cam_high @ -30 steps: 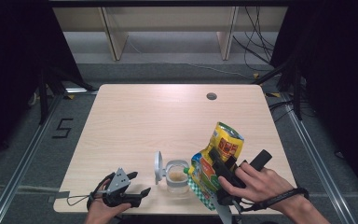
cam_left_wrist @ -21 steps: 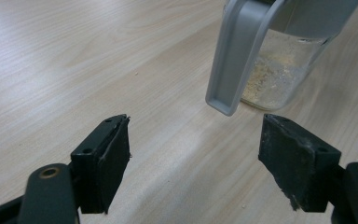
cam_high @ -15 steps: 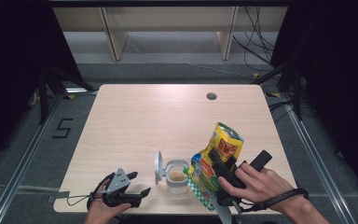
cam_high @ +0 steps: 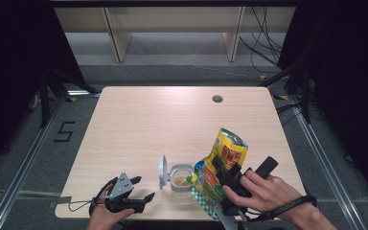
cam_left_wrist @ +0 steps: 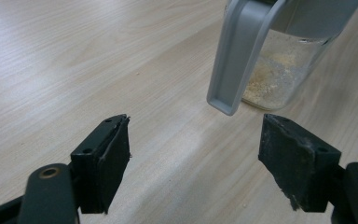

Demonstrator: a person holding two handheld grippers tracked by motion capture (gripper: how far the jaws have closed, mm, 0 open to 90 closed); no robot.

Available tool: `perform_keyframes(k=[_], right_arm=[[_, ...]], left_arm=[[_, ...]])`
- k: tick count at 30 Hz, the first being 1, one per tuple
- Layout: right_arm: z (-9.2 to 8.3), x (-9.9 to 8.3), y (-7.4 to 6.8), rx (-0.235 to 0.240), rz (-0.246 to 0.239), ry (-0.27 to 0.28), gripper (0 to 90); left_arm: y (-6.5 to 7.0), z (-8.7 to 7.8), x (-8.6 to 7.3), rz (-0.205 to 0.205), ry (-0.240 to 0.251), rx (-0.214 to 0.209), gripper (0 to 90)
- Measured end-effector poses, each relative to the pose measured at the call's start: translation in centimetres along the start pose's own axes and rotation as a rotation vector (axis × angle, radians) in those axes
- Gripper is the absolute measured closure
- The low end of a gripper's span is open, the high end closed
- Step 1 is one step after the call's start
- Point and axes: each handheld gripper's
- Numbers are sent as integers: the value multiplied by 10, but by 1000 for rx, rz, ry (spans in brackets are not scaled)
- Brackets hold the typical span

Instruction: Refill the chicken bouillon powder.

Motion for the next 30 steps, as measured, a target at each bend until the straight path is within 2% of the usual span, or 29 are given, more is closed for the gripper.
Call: perform_keyframes(k=[3, 5, 6, 7, 10, 14, 15, 21, 22, 24, 26, 30], right_arm=[[1, -2, 2, 1, -11, -2, 539], [2, -2, 3, 5, -12, -3, 539], [3, -2, 4, 4, -14, -4, 539], [3, -2, 4, 4, -15, -4, 542], [6, -2, 3, 2, -1, 4, 545], [9, -2, 4, 12, -14, 5, 546], [9, -1, 3, 11, -13, 6, 546], [12, -2, 5, 12, -14, 12, 548], [12, -2, 5, 7, -1, 14, 548], [12, -2, 6, 10, -17, 11, 549], [12, -2, 7, 12, -16, 13, 550], [12, -4, 6, 13, -9, 11, 553]], left_arm=[[0, 1, 0, 7, 5, 4, 242], [-2, 0, 0, 39, -11, 4, 242], [-1, 0, 0, 40, -10, 9, 242], [0, 0, 0, 10, 0, 2, 242], [0, 0, 0, -3, 8, 2, 242], [-2, -1, 1, 30, 0, 1, 242], [-2, 0, 0, 20, 4, -1, 242], [-2, -2, 0, 22, 0, 6, 242], [-3, -2, 0, 28, 0, 8, 242], [-3, -2, 0, 28, 0, 11, 242], [-1, -1, 0, 11, 12, 2, 242], [-2, -2, 1, 16, -2, 1, 242]])
Point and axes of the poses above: each handheld gripper's, and its own axes: z roughly forward along the jaws, x roughly out of its top, y roughly to its right, and after that the axes turned 6 degrees about z, right-handed
